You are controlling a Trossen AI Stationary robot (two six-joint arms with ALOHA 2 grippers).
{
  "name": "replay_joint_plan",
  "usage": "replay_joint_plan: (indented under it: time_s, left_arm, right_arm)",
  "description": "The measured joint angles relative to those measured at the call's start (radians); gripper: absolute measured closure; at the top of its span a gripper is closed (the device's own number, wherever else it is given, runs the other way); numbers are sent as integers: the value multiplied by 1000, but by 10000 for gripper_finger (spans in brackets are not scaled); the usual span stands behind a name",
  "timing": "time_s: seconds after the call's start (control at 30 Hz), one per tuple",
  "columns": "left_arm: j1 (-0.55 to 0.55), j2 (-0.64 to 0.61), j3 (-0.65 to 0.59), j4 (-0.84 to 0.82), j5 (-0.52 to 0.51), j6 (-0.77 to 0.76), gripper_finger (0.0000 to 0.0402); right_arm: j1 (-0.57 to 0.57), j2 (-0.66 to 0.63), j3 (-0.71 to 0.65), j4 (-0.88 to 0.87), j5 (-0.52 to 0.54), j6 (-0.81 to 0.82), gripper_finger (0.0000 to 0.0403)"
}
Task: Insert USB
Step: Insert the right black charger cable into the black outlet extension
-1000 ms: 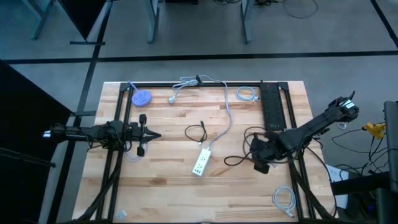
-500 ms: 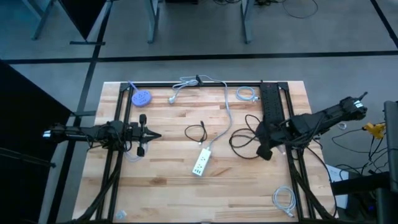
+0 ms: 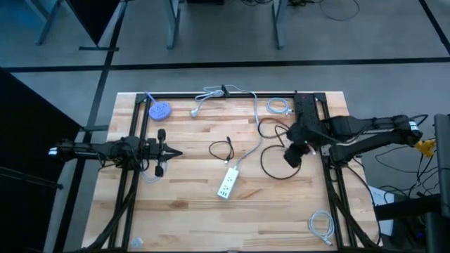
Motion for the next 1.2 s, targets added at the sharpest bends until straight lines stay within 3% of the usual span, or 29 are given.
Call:
replay_joint_plan:
  time_s: [0.23,0.47,0.57,0.7,0.77,0.93,1.2]
  left_arm:
    - [0,3,0,155,-9,321,402]
    - [1,1,0,205,-9,319,402]
    - [0,6,0,242,-30,144,402]
    - [5,17,4,317,-340,-369,402]
    - [7,34,30,289,-408,-482,402]
    - [13,173,169,279,-461,-487,402]
    - [19,580,417,184,-451,-401,402]
  right_arm:
    - [-104,45,0,34,-1,-1,403]
    - [-119,109,0,37,-5,40,403]
    - [-119,133,0,41,-56,85,403]
    - [-106,149,0,49,-105,149,403]
    - [-98,152,0,65,-106,163,403]
    - [-110,153,6,124,-102,149,403]
    - [-130,151,31,229,-77,79,403]
